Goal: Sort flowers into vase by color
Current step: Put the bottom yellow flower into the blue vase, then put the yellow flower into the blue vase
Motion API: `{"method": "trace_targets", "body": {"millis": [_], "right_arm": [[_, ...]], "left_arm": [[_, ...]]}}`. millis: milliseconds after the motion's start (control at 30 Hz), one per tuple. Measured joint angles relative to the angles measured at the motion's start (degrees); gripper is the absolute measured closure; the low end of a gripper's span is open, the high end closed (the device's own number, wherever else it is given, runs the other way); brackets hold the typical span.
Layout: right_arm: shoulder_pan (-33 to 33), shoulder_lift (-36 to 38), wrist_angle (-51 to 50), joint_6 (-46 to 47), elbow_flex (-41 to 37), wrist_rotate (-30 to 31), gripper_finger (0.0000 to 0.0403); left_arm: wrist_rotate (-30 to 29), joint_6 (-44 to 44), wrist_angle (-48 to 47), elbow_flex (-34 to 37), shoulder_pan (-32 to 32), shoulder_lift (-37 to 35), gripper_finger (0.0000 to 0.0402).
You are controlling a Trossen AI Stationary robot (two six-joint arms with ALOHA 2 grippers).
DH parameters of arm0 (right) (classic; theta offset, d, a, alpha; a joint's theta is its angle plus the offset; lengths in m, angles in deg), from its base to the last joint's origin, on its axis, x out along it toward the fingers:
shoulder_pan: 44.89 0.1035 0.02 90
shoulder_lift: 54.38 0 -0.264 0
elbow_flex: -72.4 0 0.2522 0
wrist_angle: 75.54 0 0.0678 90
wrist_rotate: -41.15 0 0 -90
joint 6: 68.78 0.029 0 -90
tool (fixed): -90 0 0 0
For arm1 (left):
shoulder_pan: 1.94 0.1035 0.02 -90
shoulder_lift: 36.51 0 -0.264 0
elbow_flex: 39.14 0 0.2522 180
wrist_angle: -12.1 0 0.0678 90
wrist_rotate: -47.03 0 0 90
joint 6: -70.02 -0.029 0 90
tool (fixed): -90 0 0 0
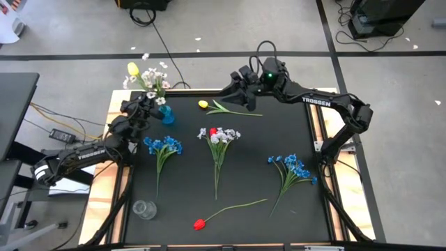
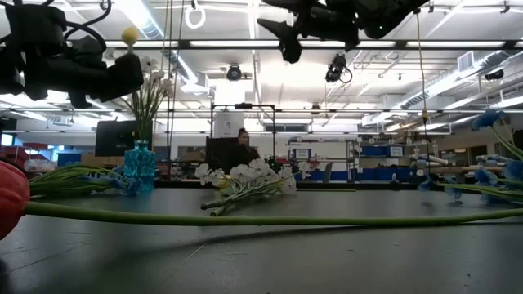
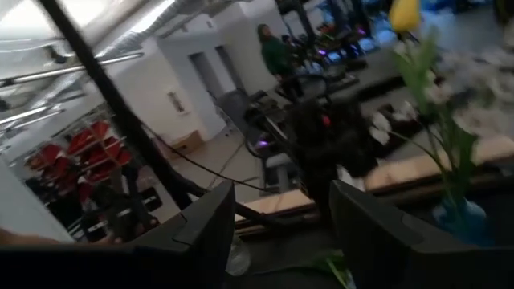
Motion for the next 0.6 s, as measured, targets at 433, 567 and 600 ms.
{"method": "trace_targets", "body": {"millis": [433, 567, 600], "right_arm": [[-0.4, -0.1, -29.1, -9.8, 0.0, 24.2, 0.0190], [-0.4, -0.1, -30.6, -10.9, 0.0, 25.6, 0.0192], [-0.5, -0.1, -30.8, -11.4, 0.0, 26.3, 0.0192]], "left_arm": [[1.8, 7.8, -11.2, -0.1, -0.4, 0.0, 0.0178], [3.3, 7.7, -13.5, -2.0, -1.4, 0.0, 0.0178], [3.5, 7.0, -15.3, -3.2, -1.7, 0.0, 0.0178]]}}
